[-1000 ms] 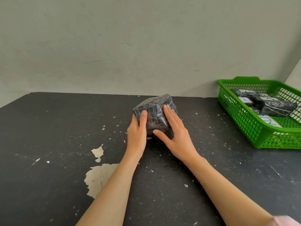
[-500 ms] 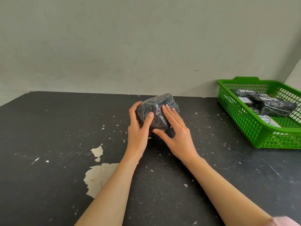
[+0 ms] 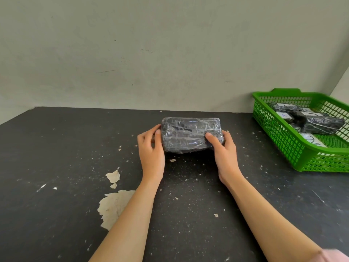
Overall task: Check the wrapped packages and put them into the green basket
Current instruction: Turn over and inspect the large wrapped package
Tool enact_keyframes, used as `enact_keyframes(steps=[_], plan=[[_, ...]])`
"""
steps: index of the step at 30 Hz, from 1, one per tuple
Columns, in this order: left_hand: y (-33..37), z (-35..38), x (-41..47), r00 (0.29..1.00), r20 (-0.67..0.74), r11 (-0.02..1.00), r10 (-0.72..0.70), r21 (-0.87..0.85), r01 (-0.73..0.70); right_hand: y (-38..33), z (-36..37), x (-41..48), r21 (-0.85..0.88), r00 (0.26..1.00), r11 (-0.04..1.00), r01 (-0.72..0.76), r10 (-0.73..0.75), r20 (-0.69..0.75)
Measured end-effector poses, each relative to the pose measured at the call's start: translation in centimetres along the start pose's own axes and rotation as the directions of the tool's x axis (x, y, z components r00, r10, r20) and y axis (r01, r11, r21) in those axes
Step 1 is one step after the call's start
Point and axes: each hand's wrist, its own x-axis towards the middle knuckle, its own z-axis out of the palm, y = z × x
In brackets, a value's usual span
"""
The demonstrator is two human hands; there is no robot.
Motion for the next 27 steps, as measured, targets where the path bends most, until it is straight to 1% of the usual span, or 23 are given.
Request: enact_keyframes(steps=[2,6,8,10,12,14,16,17,19,21,24,26,27], plan=[[-0.2,-0.1,0.0,0.999,-0.032,0.999,0.025,0.021,-0.024,0.0,0.1,-0.1,-0.003,1.0,1.0,0.029,-0.029,-0.011],[0.3,0.4,-0.4,0.999,0.037,1.0,0.007,-0.012,-0.006,-0.4,0.3,-0.5,-0.004,0.993,0.994,0.112,-0.112,-0.036],[0.4,0.5,-0.6,0.996,0.077,0.999,0.049,0.018,-0.051,-0.5,0.4,-0.8,-0.016,0.978,0.979,0.203,-0.204,-0.035],[0.2,0.6,-0.6,0.995,0.089,0.998,0.049,0.044,-0.053,-0.8,0.7,-1.4,-0.083,0.946,0.943,0.321,-0.323,-0.012],[-0.1,0.6,-0.4,0.997,0.081,0.995,-0.001,0.103,-0.007,-0.9,1.3,-2.2,-0.232,0.88,0.851,0.472,-0.471,0.061],[-0.4,0.4,0.0,0.996,0.069,0.991,-0.059,0.125,0.05,-0.7,2.1,-2.7,-0.404,0.795,0.699,0.59,-0.59,0.14],[-0.6,0.3,0.3,0.99,0.098,0.995,-0.102,0.001,0.103,-0.3,2.7,-2.7,-0.522,0.726,0.561,0.643,-0.663,0.181],[-0.6,0.2,0.4,0.985,0.124,0.989,-0.117,-0.072,0.126,-0.2,2.8,-2.6,-0.552,0.694,0.508,0.661,-0.694,0.192],[-0.4,0.1,0.3,0.975,0.19,0.979,-0.113,-0.146,0.142,-0.1,2.7,-2.3,-0.575,0.633,0.426,0.698,-0.743,0.217],[-0.2,0.0,0.2,0.963,0.253,0.974,-0.088,-0.181,0.137,-0.2,2.3,-2.2,-0.597,0.573,0.341,0.726,-0.78,0.251],[-0.3,-0.3,0.4,0.938,0.339,0.964,-0.072,-0.219,0.153,-0.5,2.0,-2.2,-0.663,0.462,0.162,0.731,-0.833,0.306],[-0.2,-0.5,0.3,0.92,0.387,0.95,-0.065,-0.259,0.177,-0.5,2.1,-2.0,-0.651,0.374,0.065,0.757,-0.859,0.35],[-0.1,-0.6,0.3,0.913,0.404,0.942,-0.061,-0.278,0.186,-0.5,2.1,-1.9,-0.627,0.34,0.039,0.778,-0.865,0.368]])
